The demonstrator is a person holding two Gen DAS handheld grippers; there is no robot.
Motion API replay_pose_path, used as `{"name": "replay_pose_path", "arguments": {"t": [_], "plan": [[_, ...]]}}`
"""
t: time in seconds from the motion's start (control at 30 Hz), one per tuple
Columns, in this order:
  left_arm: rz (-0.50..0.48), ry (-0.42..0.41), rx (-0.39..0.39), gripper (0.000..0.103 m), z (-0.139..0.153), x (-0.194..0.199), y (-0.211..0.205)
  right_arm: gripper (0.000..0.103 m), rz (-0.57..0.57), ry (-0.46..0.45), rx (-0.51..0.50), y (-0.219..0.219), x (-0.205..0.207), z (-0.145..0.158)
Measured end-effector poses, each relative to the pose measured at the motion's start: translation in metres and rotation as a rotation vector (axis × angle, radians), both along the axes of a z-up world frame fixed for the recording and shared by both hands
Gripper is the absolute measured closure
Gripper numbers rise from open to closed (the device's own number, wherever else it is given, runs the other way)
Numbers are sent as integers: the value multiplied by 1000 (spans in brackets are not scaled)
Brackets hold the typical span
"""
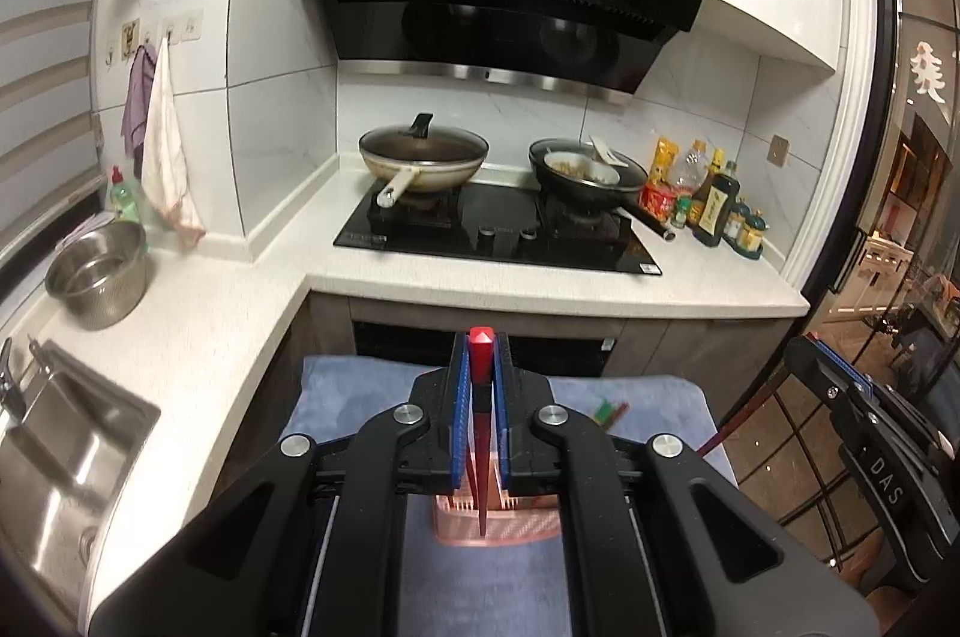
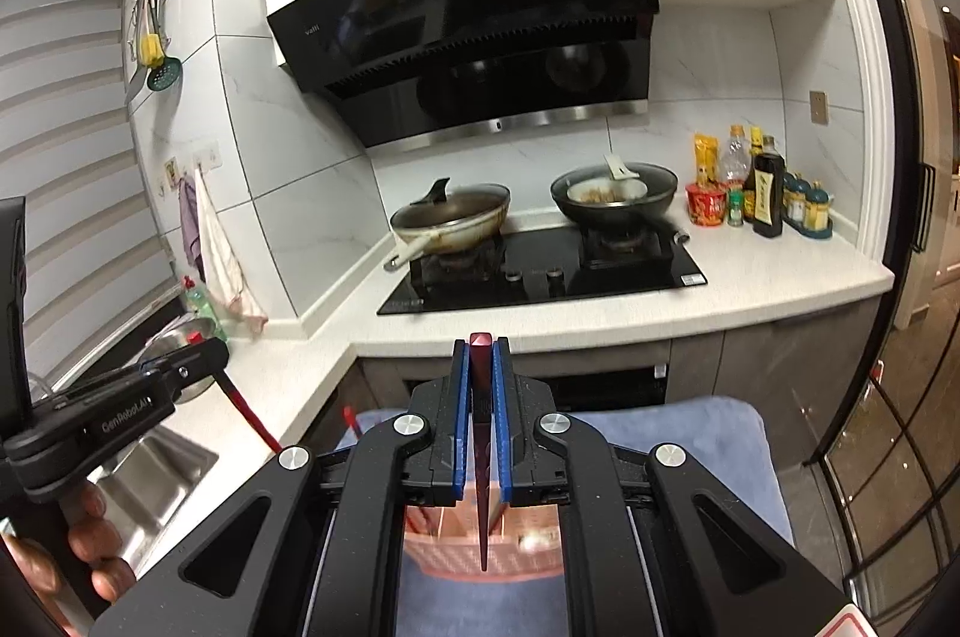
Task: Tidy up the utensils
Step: 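Lift both chopsticks into the pink holder while both tools open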
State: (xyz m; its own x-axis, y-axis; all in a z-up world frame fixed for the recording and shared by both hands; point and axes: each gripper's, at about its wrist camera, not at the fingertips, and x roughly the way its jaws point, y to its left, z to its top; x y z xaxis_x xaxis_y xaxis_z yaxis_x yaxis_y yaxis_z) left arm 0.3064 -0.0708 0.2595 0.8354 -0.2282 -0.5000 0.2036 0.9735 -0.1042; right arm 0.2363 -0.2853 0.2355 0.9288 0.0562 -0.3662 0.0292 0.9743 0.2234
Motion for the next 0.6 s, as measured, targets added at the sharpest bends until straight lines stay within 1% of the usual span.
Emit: {"name": "replay_pose_path", "arguments": {"t": [0.1, 0.23, 0.43, 0.6], "plan": [[3, 1, -1, 96, -2, 18, -2, 96, -3, -2, -7, 3, 20, 4], [9, 23, 12, 96, -13, 35, -4, 96, 0, 11, -7, 6, 42, -3], [9, 63, 19, 96, -34, 53, -6, 96, 18, 66, 20, 8, 68, -30], [8, 98, 27, 96, -54, 64, -8, 96, 33, 113, 42, 12, 81, -54]]}}
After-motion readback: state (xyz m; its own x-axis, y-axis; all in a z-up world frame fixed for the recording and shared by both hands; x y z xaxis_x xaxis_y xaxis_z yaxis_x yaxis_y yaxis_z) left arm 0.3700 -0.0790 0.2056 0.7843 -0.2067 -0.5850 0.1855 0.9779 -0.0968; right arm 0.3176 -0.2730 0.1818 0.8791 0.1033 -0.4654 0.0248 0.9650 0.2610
